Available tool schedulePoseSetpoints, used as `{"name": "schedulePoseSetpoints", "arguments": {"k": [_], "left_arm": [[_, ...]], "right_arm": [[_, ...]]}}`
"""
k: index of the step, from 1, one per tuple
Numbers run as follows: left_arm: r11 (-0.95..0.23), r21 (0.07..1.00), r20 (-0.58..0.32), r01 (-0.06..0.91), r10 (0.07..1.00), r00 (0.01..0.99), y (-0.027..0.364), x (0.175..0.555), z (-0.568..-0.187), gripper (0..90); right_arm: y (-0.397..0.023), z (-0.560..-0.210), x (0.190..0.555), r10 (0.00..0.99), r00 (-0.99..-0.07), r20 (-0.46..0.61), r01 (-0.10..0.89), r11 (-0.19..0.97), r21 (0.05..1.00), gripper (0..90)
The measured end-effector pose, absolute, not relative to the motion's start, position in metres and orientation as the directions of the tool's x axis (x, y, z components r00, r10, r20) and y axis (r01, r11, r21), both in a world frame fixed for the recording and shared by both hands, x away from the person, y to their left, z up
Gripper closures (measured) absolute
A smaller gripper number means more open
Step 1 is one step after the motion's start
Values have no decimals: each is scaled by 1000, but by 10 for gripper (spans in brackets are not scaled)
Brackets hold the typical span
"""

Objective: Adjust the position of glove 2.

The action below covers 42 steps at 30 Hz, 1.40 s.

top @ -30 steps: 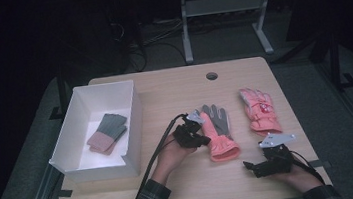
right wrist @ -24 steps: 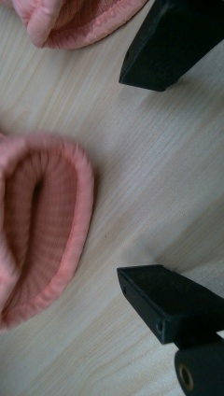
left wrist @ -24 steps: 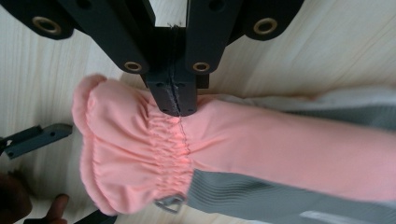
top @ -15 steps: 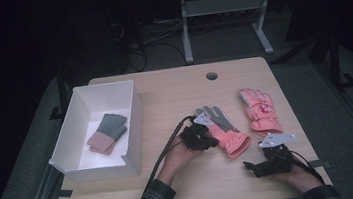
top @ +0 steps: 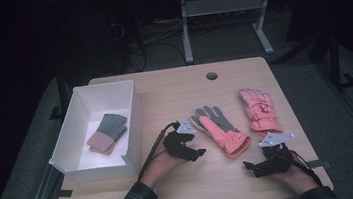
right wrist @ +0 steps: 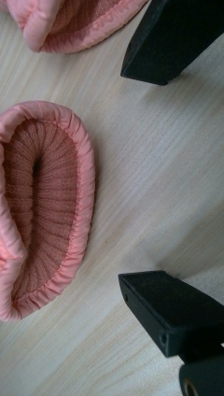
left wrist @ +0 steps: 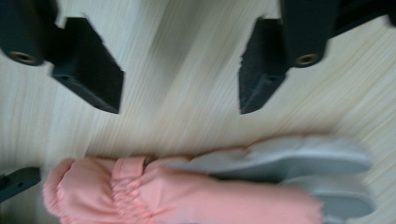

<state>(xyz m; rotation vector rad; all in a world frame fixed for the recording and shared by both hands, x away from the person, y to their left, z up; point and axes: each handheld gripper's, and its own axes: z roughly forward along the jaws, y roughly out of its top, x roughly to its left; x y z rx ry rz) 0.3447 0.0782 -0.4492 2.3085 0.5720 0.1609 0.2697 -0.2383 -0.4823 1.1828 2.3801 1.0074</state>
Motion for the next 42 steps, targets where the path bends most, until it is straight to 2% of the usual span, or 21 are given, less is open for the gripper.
{"name": "schedulePoseSetpoints", "arguments": {"k": [4,5,12,16,21,24,35,42], "left_arm": [[-628,680,-48,379,478,877,95,337,-453,138],[-628,679,-41,380,485,874,100,334,-454,134],[-624,681,-36,384,494,868,112,322,-465,129],[-646,671,-22,365,474,880,115,317,-470,129],[-651,681,-1,335,457,889,120,313,-473,127],[-637,700,-2,323,451,893,124,312,-476,127],[-617,724,-2,309,446,895,127,311,-478,129],[-618,722,-3,311,447,895,127,311,-478,129]], "right_arm": [[-238,-482,270,786,-617,38,574,417,705,27],[-238,-482,270,785,-619,37,572,418,706,27],[-238,-482,271,778,-627,38,569,424,704,28],[-237,-478,273,780,-625,30,592,448,670,41],[-237,-472,274,772,-634,42,613,470,635,76],[-238,-467,273,767,-641,33,614,486,623,134],[-242,-440,272,784,-615,81,636,433,639,179],[-247,-423,287,811,-578,89,642,385,663,212]]}}
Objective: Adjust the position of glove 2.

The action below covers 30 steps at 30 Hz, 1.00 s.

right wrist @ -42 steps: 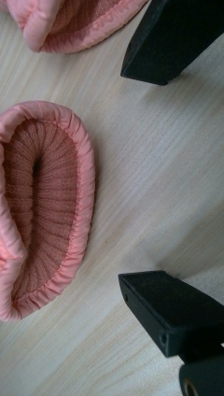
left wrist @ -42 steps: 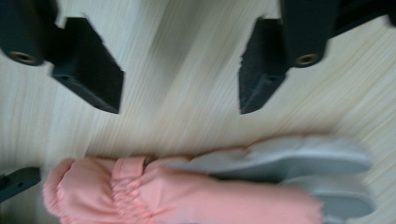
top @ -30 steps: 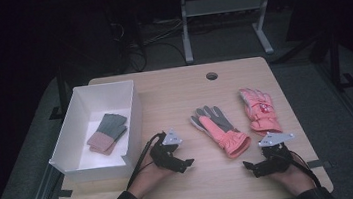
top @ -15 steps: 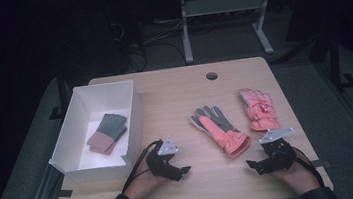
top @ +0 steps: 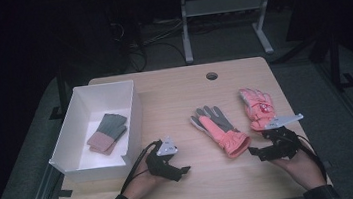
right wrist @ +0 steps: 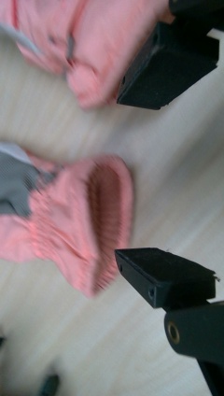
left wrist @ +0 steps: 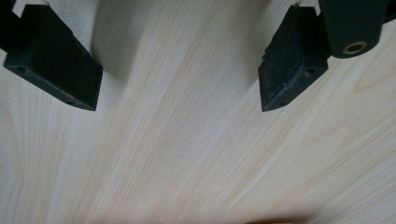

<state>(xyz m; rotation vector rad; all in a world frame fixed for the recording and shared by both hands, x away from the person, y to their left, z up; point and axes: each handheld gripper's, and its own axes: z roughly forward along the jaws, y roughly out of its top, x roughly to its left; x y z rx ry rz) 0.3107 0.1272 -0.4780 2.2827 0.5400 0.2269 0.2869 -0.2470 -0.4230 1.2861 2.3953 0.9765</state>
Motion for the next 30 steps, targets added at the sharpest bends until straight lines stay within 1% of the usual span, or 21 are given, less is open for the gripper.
{"name": "schedulePoseSetpoints", "arguments": {"k": [3,6,8,14,15,16,23,30], "left_arm": [[-614,723,-7,316,450,893,127,310,-478,129],[-613,724,-8,316,451,893,127,310,-478,128],[-613,724,-8,316,450,893,127,310,-478,129],[-619,721,-1,310,446,895,127,311,-478,128],[-620,721,1,308,445,896,127,311,-478,128],[-619,721,-1,310,446,895,127,311,-478,128],[-618,721,-5,313,448,894,127,311,-478,129],[-621,718,-5,314,447,894,127,311,-478,129]], "right_arm": [[-251,-416,297,834,-547,77,641,358,679,245],[-256,-411,307,851,-518,89,655,328,681,272],[-260,-408,313,858,-504,104,668,310,677,315],[-267,-403,331,876,-465,124,678,263,687,340],[-268,-402,339,881,-457,121,681,259,685,363],[-269,-401,343,883,-454,115,679,260,686,366],[-274,-405,372,909,-404,103,704,236,670,460],[-278,-419,397,933,-339,117,736,185,651,516]]}}
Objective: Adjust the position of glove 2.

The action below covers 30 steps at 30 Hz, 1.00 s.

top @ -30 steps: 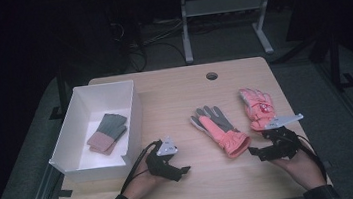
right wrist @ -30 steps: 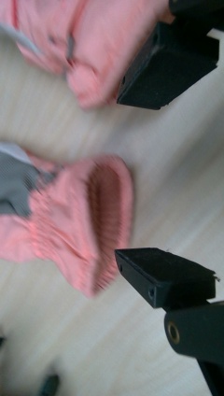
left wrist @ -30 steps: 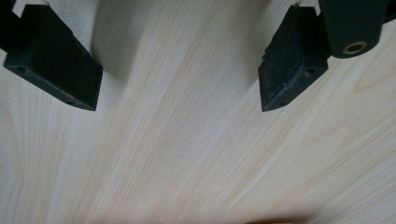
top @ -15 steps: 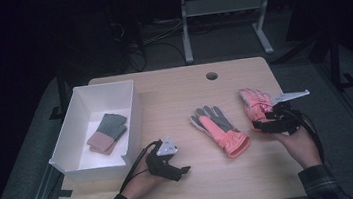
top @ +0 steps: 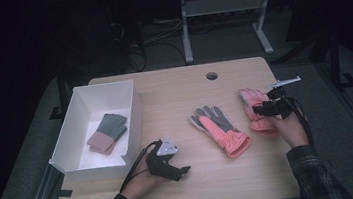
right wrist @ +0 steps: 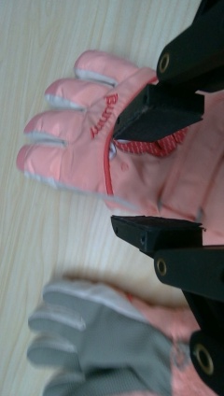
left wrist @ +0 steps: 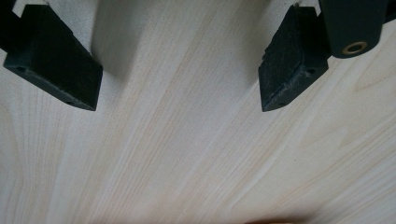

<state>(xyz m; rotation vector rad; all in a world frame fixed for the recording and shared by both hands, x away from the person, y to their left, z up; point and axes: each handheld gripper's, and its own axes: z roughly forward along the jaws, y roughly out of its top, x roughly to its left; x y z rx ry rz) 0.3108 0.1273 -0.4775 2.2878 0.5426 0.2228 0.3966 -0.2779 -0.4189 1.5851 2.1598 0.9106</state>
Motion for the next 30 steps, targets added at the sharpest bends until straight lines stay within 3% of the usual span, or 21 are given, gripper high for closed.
{"name": "schedulePoseSetpoints", "arguments": {"k": [11,14,18,20,30], "left_arm": [[-624,716,-4,314,446,895,127,311,-477,129],[-623,716,-4,314,446,895,127,311,-477,129],[-623,716,-4,314,446,895,127,311,-477,129],[-624,716,-4,314,446,895,127,311,-477,129],[-623,716,-4,314,446,895,127,311,-477,129]], "right_arm": [[-277,-440,410,941,-311,135,773,168,612,570],[-277,-445,412,941,-309,136,779,169,604,631],[-280,-446,411,932,-342,123,766,200,611,809],[-282,-445,411,927,-349,139,767,197,611,854],[-289,-428,405,913,-392,116,736,236,634,882]]}}
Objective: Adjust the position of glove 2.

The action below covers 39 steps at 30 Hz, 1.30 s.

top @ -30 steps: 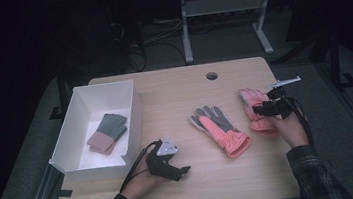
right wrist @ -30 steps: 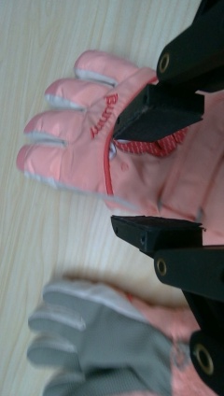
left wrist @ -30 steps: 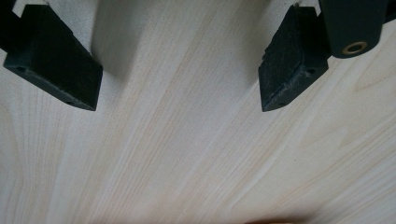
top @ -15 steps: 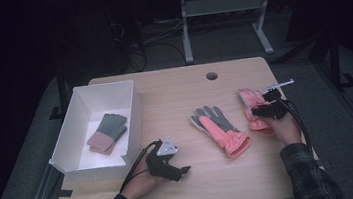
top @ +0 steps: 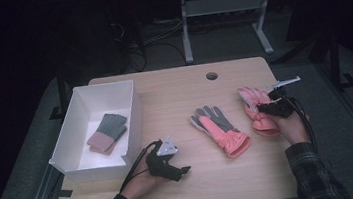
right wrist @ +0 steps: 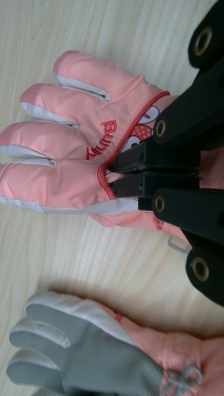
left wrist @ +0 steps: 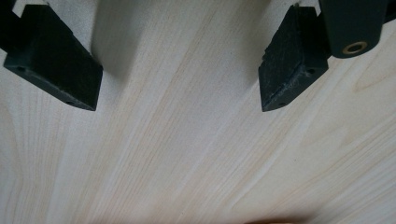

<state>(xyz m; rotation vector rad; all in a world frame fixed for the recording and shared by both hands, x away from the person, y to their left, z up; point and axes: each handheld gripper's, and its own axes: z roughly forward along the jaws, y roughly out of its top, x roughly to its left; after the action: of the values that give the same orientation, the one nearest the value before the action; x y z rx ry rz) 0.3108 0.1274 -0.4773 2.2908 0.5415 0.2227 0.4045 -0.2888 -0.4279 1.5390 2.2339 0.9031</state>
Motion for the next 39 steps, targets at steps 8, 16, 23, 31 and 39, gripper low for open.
{"name": "schedulePoseSetpoints", "arguments": {"k": [8,16,23,31,39], "left_arm": [[-619,721,-4,313,448,894,127,311,-478,128],[-620,721,1,309,446,895,127,311,-478,129],[-620,720,-2,311,447,895,127,311,-478,129],[-618,721,-3,312,448,894,127,311,-478,129],[-624,718,2,309,445,896,127,311,-477,129]], "right_arm": [[-292,-400,394,889,-439,132,698,245,674,882],[-282,-377,385,857,-493,148,671,267,692,883],[-260,-357,378,801,-577,157,622,306,721,883],[-225,-346,371,721,-678,146,563,381,733,883],[-195,-354,370,655,-742,139,533,452,715,883]]}}
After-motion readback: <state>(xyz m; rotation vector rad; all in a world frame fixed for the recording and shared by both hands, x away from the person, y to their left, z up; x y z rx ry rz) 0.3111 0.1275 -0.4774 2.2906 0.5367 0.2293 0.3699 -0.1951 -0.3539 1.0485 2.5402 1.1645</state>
